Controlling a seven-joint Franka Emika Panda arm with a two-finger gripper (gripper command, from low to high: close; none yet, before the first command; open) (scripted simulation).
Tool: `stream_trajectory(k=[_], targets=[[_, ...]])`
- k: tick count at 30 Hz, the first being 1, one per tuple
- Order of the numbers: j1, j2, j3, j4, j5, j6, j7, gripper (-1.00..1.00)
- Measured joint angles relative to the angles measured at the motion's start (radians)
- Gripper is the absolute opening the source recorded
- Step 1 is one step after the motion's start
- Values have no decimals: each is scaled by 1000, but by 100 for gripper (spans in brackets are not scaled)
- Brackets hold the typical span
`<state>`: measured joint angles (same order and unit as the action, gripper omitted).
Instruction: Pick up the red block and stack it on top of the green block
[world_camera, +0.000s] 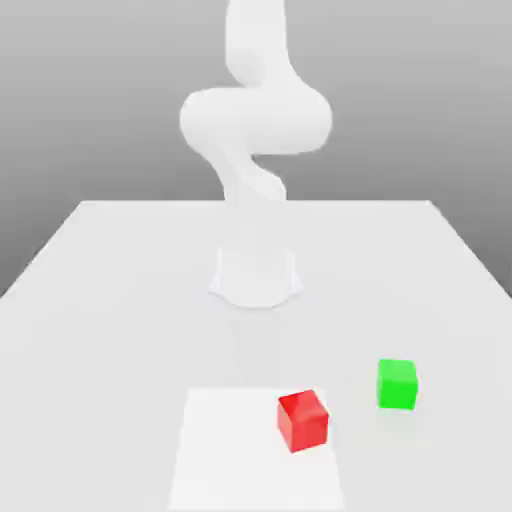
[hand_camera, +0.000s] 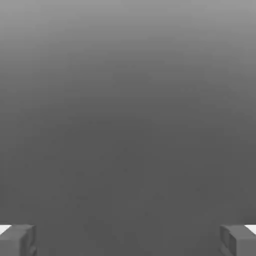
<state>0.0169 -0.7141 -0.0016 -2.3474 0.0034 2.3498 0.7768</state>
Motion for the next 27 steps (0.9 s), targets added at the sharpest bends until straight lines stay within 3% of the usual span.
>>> stream_trajectory(k=[19, 26, 27], targets=[[102, 701, 31, -377, 1, 403, -169, 0], [112, 955, 20, -369, -27, 608, -159, 0], [113, 974, 18, -367, -29, 624, -157, -100]])
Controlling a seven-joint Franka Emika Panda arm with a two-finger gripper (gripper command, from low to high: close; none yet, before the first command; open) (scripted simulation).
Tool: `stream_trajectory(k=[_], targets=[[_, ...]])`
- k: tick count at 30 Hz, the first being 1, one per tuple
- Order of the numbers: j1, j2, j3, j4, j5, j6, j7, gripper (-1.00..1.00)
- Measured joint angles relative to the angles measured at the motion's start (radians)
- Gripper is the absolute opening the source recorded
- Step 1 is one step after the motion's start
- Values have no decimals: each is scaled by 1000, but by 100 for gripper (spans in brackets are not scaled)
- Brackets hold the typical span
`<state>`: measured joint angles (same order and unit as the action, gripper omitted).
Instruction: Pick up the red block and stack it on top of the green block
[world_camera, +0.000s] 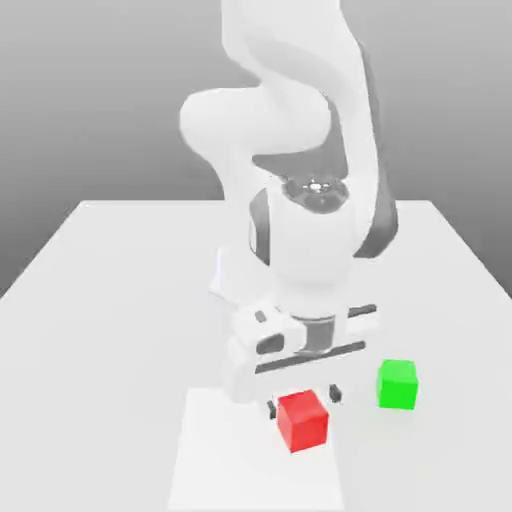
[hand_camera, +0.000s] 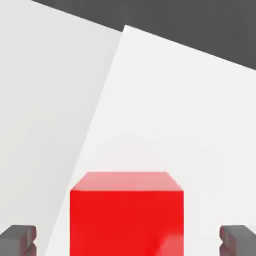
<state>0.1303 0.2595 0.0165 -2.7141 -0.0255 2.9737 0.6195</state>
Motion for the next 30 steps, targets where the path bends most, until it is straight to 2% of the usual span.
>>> stream_trajectory(k=[7, 13, 23, 27, 30], targets=[[-2, -4, 2, -1, -3, -4, 3, -100], [-11, -198, 17, -29, 18, -170, -13, -100], [246, -408, 175, -110, 101, -296, -41, -100], [255, -323, 197, -114, 54, -208, -5, -100], [248, -219, 189, -110, -15, -110, 45, -100]])
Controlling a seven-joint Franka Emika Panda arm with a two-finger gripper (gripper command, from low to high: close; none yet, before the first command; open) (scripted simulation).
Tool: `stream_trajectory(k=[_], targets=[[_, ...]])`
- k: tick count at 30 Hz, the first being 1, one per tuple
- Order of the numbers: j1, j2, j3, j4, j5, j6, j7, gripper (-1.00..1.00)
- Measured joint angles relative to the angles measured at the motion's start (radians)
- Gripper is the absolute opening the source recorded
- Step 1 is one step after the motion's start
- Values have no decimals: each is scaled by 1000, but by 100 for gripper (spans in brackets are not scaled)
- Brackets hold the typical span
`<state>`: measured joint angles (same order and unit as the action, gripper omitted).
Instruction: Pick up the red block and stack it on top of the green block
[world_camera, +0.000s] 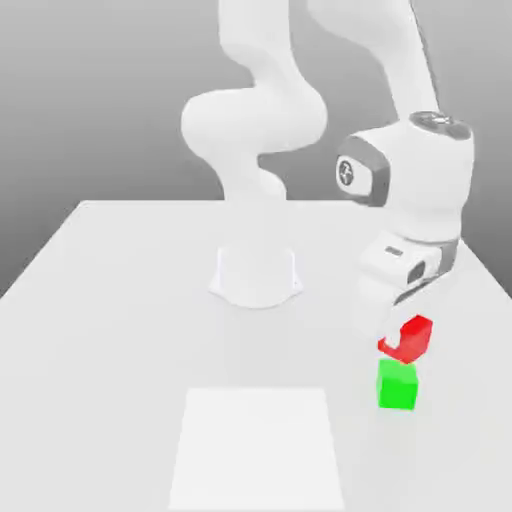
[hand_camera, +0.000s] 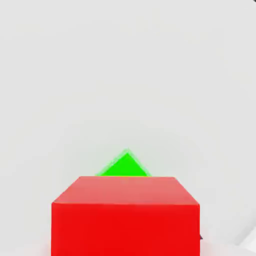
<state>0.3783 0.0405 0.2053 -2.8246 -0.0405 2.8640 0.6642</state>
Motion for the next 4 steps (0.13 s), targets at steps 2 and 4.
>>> stream_trajectory(k=[2, 4], targets=[[7, 27, -11, 1, -18, 25, 13, 100], [7, 27, -11, 1, -18, 25, 13, 100]])
